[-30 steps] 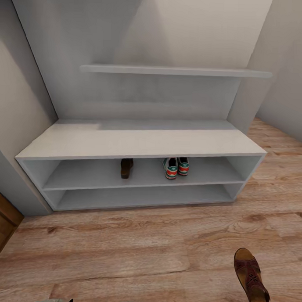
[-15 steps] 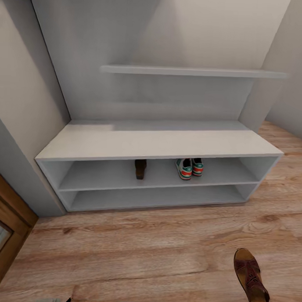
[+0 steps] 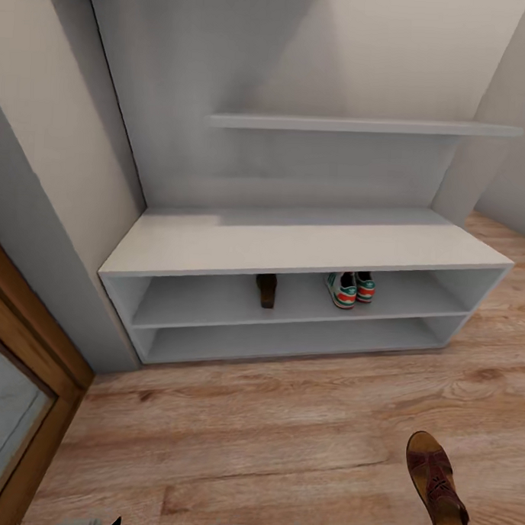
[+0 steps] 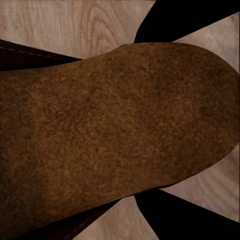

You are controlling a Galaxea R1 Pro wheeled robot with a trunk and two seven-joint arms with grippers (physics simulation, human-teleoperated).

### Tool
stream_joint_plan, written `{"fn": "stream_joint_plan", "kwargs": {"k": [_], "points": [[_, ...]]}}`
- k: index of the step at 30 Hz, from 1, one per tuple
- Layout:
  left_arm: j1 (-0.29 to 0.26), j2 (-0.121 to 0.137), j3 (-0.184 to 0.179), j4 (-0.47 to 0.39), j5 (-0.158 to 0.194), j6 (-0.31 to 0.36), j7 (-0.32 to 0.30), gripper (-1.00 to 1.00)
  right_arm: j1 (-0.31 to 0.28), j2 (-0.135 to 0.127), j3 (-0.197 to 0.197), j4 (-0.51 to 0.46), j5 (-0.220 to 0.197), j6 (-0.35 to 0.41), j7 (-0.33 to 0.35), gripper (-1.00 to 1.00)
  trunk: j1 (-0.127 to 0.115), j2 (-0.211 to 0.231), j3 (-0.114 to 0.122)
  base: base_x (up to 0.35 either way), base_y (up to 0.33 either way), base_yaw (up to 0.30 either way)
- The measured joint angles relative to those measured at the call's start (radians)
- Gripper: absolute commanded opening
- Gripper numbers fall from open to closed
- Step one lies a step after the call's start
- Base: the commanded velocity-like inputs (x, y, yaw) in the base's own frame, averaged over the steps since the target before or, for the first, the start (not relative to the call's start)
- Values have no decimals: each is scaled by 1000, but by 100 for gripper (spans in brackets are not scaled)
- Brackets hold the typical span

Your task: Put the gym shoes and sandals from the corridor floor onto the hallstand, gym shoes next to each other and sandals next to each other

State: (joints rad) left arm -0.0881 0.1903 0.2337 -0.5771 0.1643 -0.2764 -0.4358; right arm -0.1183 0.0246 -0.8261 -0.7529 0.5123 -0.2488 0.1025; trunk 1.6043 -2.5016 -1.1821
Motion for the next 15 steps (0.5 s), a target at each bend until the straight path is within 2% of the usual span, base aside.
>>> {"fn": "stream_joint_plan", "kwargs": {"k": [4, 9, 15], "points": [[0, -1, 0, 0, -2, 1, 0, 100, 0, 0, 0, 0, 0, 0, 0, -100, 0, 0, 0, -234, 241, 81], [0, -1, 0, 0, -5, 1, 0, 100, 0, 0, 0, 0, 0, 0, 0, -100, 0, 0, 2, -235, 223, 222], [0, 0, -1, -1, -7, 1, 1, 100, 0, 0, 0, -1, -1, 0, 0, -100, 0, 0, 3, -79, 73, 49]]}}
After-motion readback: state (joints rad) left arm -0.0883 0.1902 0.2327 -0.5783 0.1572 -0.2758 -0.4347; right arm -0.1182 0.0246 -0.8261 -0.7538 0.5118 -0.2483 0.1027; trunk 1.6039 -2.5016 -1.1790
